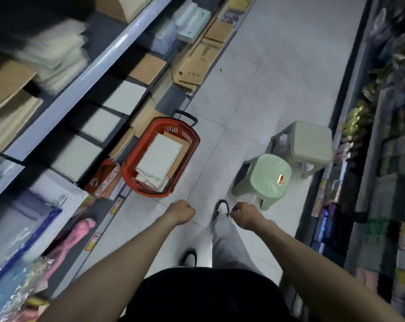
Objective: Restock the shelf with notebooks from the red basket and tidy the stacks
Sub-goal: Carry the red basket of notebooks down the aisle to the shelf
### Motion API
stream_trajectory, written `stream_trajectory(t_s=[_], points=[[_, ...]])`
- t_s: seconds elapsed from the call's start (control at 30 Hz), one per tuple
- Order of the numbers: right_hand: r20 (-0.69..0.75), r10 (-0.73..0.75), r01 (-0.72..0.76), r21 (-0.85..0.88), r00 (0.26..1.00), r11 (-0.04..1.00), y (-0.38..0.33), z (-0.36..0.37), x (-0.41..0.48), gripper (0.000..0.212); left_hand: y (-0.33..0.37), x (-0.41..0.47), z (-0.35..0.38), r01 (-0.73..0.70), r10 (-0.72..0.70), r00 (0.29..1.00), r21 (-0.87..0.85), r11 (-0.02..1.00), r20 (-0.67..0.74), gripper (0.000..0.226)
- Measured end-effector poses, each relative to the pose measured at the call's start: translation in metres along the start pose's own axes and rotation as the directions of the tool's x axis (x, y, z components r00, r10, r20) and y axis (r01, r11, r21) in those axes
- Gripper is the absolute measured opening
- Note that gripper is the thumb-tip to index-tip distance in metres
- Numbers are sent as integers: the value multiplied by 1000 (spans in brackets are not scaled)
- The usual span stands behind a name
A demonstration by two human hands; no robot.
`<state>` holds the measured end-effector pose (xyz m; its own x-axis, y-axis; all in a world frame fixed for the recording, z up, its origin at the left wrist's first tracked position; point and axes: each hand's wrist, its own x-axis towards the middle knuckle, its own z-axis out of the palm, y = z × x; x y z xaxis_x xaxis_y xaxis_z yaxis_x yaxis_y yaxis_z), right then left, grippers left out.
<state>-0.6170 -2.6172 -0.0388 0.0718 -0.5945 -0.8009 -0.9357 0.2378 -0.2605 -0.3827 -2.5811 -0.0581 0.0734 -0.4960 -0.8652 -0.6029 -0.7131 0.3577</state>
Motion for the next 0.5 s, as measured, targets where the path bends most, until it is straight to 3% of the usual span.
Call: stream_trajectory(t_s=[0.07, 0.17, 0.27, 0.5], points=[[34, -51, 54, -76, 998, 996, -16, -30, 25, 17, 12, 15, -13, 53, -54, 998, -39, 998, -35, 36], [111, -120, 139, -181, 987, 974, -49, -67, 56, 30, 40, 29, -34, 73, -74, 996, -25, 997, -49, 49], [168, -166, 207, -274, 972, 939, -83, -97, 87, 36, 67, 32, -52, 114, -128, 983, -114, 987, -128, 20], [303, -242, 362, -452, 922, 815, -169, -117, 136, 37, 73, 41, -88, 116, -180, 965, -307, 944, -188, 33]])
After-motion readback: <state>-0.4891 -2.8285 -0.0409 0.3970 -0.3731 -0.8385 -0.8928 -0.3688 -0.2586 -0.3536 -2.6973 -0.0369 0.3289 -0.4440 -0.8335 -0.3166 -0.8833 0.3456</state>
